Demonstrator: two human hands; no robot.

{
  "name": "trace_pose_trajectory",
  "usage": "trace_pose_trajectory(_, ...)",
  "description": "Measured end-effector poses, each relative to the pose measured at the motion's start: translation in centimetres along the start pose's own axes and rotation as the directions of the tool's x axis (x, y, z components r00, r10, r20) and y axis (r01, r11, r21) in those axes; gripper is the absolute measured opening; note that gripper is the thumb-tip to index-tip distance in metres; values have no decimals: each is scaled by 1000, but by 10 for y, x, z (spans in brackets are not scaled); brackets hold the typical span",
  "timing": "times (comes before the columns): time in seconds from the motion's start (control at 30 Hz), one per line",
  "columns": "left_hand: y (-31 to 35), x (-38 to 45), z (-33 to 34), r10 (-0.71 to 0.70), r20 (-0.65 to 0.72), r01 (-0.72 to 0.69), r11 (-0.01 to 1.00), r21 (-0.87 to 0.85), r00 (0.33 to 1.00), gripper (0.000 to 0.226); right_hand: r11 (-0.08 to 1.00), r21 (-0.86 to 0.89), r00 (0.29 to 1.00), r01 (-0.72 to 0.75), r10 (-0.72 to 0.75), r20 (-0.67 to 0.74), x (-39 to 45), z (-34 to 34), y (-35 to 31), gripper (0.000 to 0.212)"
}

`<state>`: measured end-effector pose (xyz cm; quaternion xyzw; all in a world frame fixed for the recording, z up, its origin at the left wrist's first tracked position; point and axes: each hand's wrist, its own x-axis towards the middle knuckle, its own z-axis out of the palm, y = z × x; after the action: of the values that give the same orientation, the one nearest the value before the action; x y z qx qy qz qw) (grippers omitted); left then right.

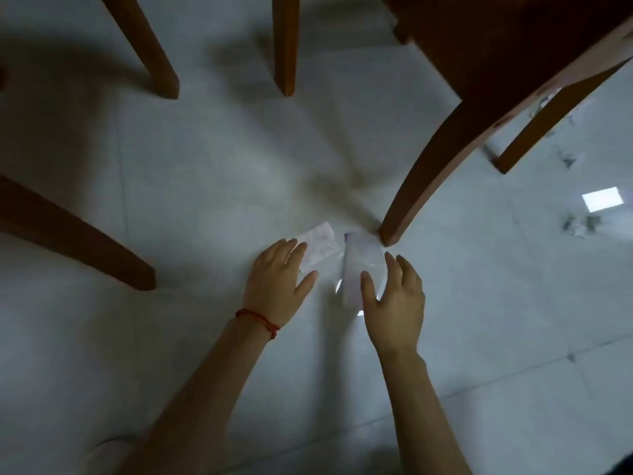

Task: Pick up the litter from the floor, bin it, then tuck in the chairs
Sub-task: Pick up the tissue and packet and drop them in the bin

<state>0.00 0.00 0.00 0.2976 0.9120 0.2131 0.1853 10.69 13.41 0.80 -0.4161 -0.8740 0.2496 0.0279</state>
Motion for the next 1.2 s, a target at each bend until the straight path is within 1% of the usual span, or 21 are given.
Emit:
trace_pose_trajectory(0.1, -10, 5, 17, 2, -48, -2, 1000, 5, 999, 47, 1000, -5, 1000, -2, 2, -29, 14, 24, 3, 55)
trace_pose_trajectory(0.2, -17, 5, 26, -17, -52, 17, 1000, 9, 999, 47, 999, -39, 999, -36, 37, 16, 25, 43, 3, 62)
trace_pose_trajectory(0.27, -20, 8, 28, -6, -68, 7, 1000, 25, 998, 47, 997, -60, 998, -57, 59, 31, 34, 51, 6, 64)
trace_pose_trajectory(0.37, -24, 16, 32, -5, -71, 8, 999, 32, 997, 47, 992, -90, 995, -84, 88, 41, 42, 59, 10, 60)
trace_pose_trajectory(0.5, -29, 34, 40, -9, -85, 10, 1000, 20, 996, 48, 992, -80, 994, -94, 98, 51, 43, 62, 17, 52)
trace_pose_trajectory(0.7, -34, 74, 59, -26, -44, 29, 998, 49, 999, 57, 997, -59, 999, -51, 51, -6, 28, 50, 22, 52)
trace_pose_trajectory(0.87, -41, 92, 74, -27, 45, 19, 985, 170, 999, 69, 997, -34, 997, -65, 63, -36, 14, 40, 29, 52)
trace_pose_trajectory(0.97, -44, 91, 78, 9, 40, -21, 952, 304, 999, 63, 997, -31, 998, -66, 66, -7, 11, 38, 33, 53)
trace_pose_trajectory(1.03, -44, 87, 79, 18, 24, -25, 941, 337, 1000, 56, 998, -34, 998, -56, 56, 9, 11, 39, 35, 53)
trace_pose_trajectory(1.2, -46, 69, 86, -8, -17, 11, 978, 208, 1000, 42, 999, -26, 999, -48, 48, 9, 13, 40, 37, 53)
